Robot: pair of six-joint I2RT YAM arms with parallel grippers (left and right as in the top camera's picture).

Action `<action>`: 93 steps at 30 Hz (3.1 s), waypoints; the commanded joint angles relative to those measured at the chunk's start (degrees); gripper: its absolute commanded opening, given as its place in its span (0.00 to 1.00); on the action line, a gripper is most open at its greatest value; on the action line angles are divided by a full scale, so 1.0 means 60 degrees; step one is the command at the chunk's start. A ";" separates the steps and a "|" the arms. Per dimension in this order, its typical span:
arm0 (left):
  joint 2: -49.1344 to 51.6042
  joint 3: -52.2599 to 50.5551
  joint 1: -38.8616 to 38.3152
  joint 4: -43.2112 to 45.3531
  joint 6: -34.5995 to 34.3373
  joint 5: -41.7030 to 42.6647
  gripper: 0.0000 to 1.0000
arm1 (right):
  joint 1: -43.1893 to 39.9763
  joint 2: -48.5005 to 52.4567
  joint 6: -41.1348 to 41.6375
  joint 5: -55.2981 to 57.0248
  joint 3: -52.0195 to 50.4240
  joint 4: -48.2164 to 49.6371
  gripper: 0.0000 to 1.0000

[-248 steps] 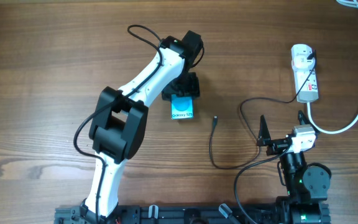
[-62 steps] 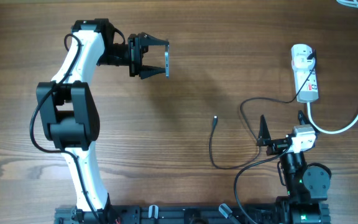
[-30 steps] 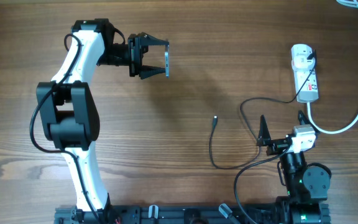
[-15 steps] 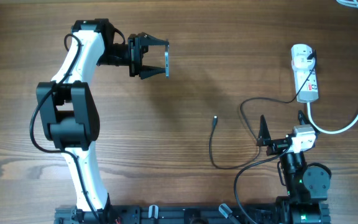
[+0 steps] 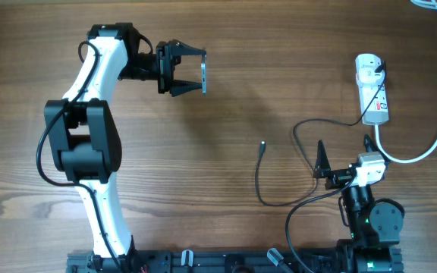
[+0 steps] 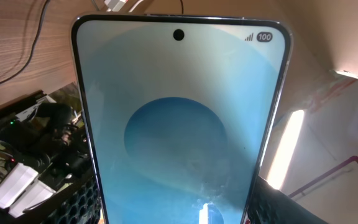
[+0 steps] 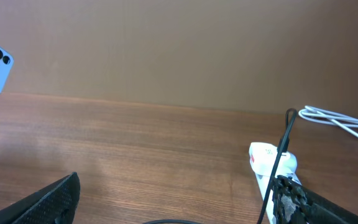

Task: Plug charger to phone and switch on socket

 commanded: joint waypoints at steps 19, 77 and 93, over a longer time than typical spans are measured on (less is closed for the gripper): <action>-0.0437 -0.0011 0.0036 -0.0022 0.0120 0.0532 0.70 | -0.0040 -0.0040 -0.0022 0.0098 -0.0007 0.0026 1.00; -0.0437 -0.0011 0.0036 -0.0087 0.0120 0.0535 0.70 | -0.0040 -0.0040 -0.0022 0.0095 -0.0007 0.0033 1.00; -0.0437 -0.0011 0.0036 -0.0087 0.0120 0.0532 0.70 | -0.0040 -0.0033 1.3194 -0.2994 0.0291 0.4404 1.00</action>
